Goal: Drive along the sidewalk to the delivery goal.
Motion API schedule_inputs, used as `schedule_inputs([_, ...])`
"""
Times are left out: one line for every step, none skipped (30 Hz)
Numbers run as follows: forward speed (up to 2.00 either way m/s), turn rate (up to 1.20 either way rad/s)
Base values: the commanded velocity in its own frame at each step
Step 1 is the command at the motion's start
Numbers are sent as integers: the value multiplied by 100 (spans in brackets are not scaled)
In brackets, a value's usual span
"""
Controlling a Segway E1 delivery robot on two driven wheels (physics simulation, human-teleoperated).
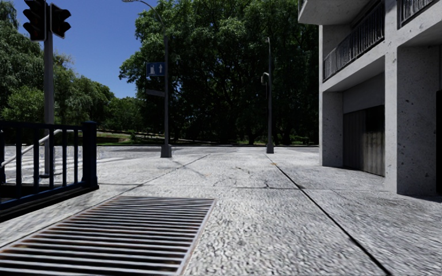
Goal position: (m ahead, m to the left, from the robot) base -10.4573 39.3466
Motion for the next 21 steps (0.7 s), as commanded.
schedule_inputs([200,0])
schedule_inputs([200,0])
schedule_inputs([200,0])
schedule_inputs([200,0])
schedule_inputs([200,0])
schedule_inputs([200,0])
schedule_inputs([200,0])
schedule_inputs([200,0])
schedule_inputs([200,0])
schedule_inputs([200,0])
schedule_inputs([200,11])
schedule_inputs([200,11])
schedule_inputs([200,21])
schedule_inputs([200,30])
schedule_inputs([200,40])
schedule_inputs([200,40])
schedule_inputs([200,51])
schedule_inputs([200,58])
schedule_inputs([200,60])
schedule_inputs([200,60])
schedule_inputs([200,60])
